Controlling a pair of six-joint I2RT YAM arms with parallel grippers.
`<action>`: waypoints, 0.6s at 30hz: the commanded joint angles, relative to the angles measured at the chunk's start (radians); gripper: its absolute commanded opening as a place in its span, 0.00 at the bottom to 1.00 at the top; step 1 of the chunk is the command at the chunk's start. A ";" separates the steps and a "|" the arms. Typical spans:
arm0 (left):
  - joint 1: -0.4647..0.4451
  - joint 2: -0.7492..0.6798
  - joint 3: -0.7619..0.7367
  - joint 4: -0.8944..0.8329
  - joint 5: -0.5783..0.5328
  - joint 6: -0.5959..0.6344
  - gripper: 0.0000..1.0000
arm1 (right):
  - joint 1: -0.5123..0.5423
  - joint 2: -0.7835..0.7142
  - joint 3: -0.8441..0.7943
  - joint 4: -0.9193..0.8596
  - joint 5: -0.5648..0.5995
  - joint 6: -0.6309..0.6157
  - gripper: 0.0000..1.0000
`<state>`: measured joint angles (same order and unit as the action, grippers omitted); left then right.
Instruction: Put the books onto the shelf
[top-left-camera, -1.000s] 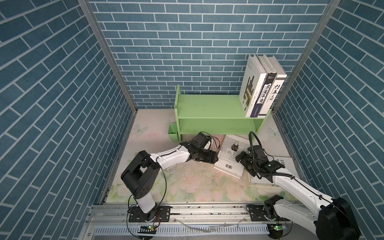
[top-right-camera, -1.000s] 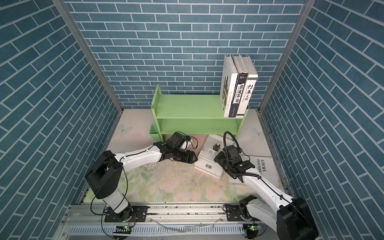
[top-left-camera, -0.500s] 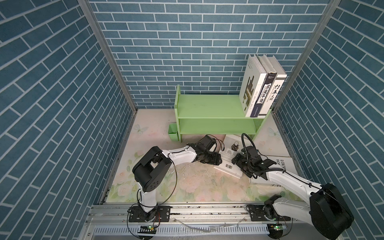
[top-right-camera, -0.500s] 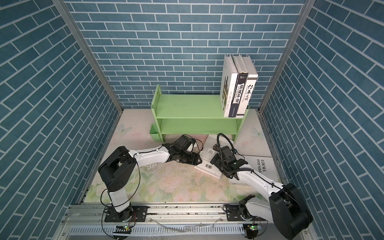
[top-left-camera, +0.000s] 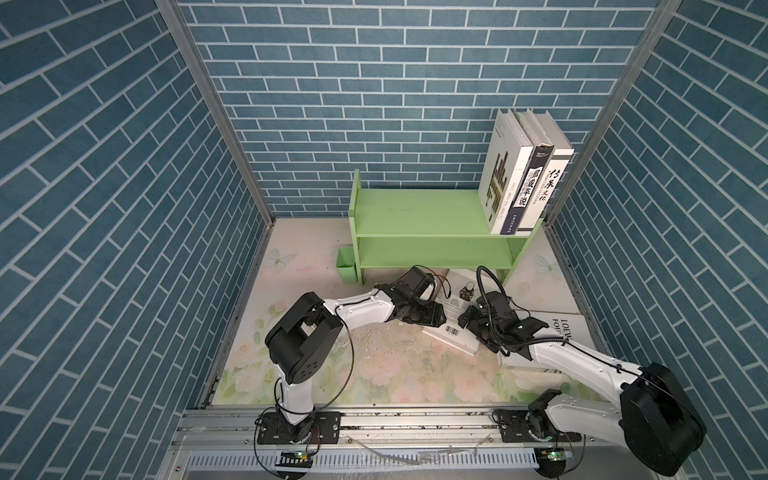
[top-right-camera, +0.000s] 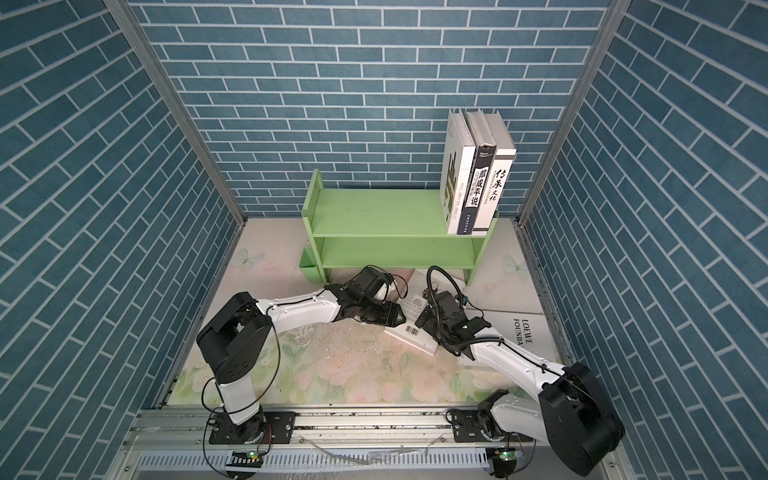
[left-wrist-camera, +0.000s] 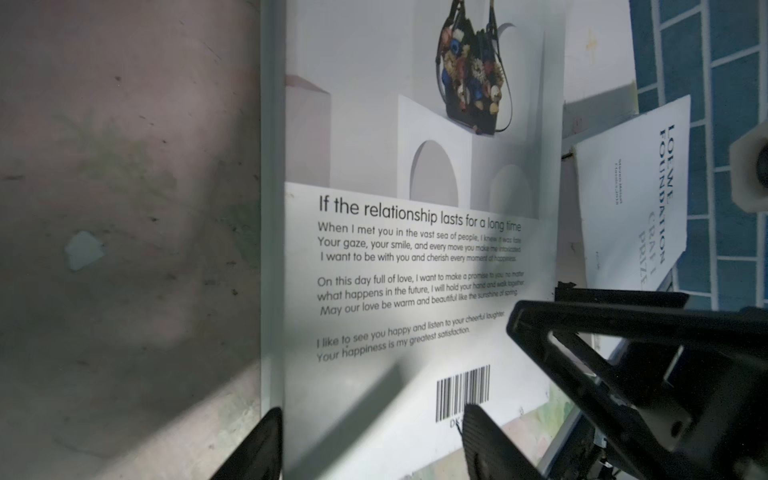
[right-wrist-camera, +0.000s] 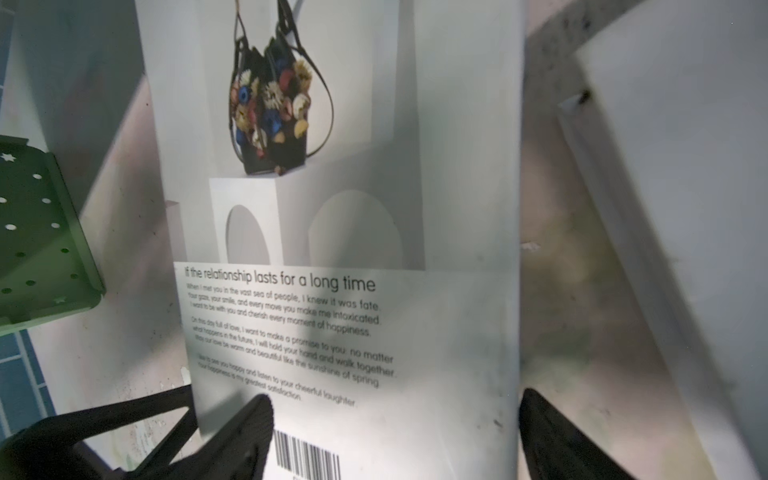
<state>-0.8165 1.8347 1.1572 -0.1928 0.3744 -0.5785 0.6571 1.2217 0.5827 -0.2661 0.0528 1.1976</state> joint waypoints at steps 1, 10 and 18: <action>-0.012 -0.045 -0.033 -0.021 -0.006 0.005 0.70 | 0.072 0.079 0.061 0.152 -0.026 0.072 0.91; 0.017 -0.201 -0.084 -0.192 -0.293 0.045 0.87 | 0.250 0.328 0.249 0.237 0.009 0.081 0.90; 0.045 -0.409 -0.220 -0.236 -0.379 0.014 0.90 | 0.262 0.298 0.285 0.247 0.035 0.026 0.89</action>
<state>-0.7742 1.4746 0.9634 -0.4107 0.0200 -0.5529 0.9100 1.5608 0.8444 -0.0933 0.0902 1.2308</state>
